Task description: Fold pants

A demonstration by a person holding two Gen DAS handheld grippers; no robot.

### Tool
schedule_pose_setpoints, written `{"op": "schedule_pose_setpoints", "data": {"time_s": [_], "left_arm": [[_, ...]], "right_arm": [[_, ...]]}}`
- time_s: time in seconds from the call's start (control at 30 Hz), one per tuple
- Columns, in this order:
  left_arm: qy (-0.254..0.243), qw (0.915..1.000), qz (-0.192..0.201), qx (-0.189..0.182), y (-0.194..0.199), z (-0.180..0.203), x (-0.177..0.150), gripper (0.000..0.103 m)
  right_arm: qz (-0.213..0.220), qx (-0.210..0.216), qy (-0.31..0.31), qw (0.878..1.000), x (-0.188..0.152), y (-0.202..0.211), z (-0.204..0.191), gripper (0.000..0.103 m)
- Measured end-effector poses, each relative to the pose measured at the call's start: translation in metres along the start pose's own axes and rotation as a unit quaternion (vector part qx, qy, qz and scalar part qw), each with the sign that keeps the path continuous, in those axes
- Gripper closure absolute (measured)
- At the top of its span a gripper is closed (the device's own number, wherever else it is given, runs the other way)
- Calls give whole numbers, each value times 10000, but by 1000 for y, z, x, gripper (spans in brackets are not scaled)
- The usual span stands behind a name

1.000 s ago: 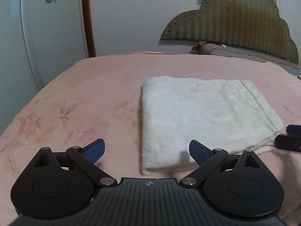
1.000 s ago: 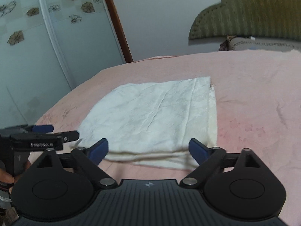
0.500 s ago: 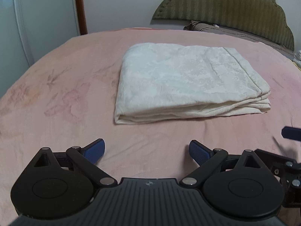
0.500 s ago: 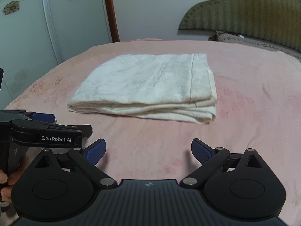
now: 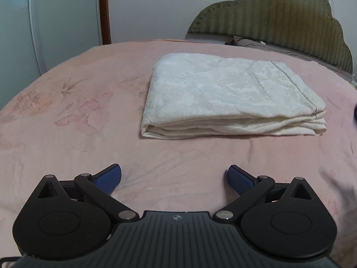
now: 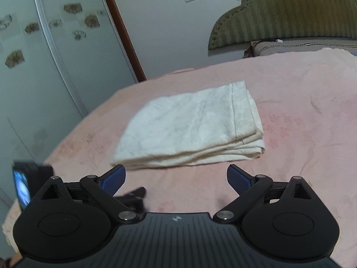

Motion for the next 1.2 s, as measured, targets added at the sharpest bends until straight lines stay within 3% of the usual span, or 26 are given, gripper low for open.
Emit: {"op": "schedule_pose_setpoints", "data": {"time_s": [0.27, 0.4, 0.53, 0.6, 0.67, 0.73, 0.8, 0.87, 1.1, 1.2], "left_arm": [[50, 10000, -28, -54, 0, -2, 1, 0], [53, 10000, -28, -57, 0, 0, 1, 0], [51, 10000, -27, -57, 0, -1, 1, 0], [53, 10000, -27, -58, 0, -1, 1, 0], [50, 10000, -27, -56, 0, -1, 1, 0], [51, 10000, -27, -57, 0, -1, 1, 0], [51, 10000, -27, -57, 0, -1, 1, 0], [51, 10000, -27, -56, 0, -1, 1, 0], [52, 10000, -27, -57, 0, -1, 1, 0], [52, 10000, -27, -58, 0, -1, 1, 0]], "right_arm": [[324, 316, 137, 9989, 3, 31, -28, 5], [534, 902, 56, 9945, 6, 56, -47, 5], [734, 1727, 178, 9821, 12, 75, -72, 5], [1082, 1849, 188, 9766, 18, 84, -69, 4], [1515, 1275, 104, 9802, 28, 91, -56, 0], [1751, 406, 43, 9837, 35, 87, -37, 0], [1585, -472, 98, 9862, 38, 67, -19, 0], [1143, -1154, 168, 9866, 33, 34, -3, 0], [46, -1705, 397, 9846, -16, -53, 21, 0], [-139, -1578, 388, 9866, -28, -59, 23, 0]]}}
Point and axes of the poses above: each gripper's, at about its wrist camera, not at the fingertips, and y roughly against the way its jaws point, z to its right, x to its top, the point moved 3 cm from there along -y, roughly the way its jaws point, and after that the axes turned 8 degrees about -z, right-handed, at the moved point
